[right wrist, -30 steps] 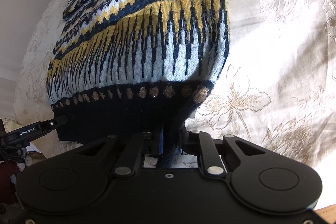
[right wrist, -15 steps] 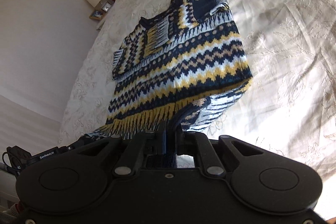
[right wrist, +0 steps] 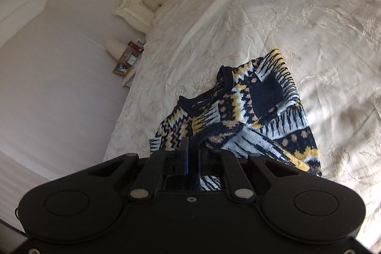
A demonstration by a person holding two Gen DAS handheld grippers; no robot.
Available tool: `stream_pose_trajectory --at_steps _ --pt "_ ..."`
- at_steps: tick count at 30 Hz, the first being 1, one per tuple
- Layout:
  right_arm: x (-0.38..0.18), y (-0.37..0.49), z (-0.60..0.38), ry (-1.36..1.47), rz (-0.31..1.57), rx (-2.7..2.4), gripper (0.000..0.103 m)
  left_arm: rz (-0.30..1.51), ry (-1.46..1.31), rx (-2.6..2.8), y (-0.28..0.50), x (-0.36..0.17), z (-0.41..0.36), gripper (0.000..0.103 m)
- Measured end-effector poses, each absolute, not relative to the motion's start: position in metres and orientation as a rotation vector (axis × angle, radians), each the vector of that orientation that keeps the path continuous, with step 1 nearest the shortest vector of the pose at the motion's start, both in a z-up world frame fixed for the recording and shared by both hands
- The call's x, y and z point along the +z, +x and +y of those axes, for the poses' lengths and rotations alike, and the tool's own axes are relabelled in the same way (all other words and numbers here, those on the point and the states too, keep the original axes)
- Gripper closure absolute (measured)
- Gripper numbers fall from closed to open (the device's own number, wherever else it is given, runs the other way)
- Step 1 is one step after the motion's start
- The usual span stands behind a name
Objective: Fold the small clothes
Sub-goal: 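Lift the hem with both tools and carry it toward the collar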
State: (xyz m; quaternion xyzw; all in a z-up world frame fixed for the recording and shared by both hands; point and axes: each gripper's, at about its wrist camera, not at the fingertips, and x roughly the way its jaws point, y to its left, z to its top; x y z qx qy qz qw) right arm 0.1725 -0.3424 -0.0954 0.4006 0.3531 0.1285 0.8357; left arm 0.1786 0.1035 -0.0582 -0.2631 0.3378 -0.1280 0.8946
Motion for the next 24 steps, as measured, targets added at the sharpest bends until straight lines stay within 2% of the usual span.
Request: stream_pose_trajectory --at_steps 10,24 --pt "-0.112 0.266 -0.339 0.857 0.732 0.203 0.089 0.685 -0.512 -0.289 0.281 -0.061 0.095 0.098" --pt "-0.156 0.349 -0.337 0.847 0.839 0.061 0.089 0.822 -0.506 -0.247 0.38 -0.114 0.085 0.097"
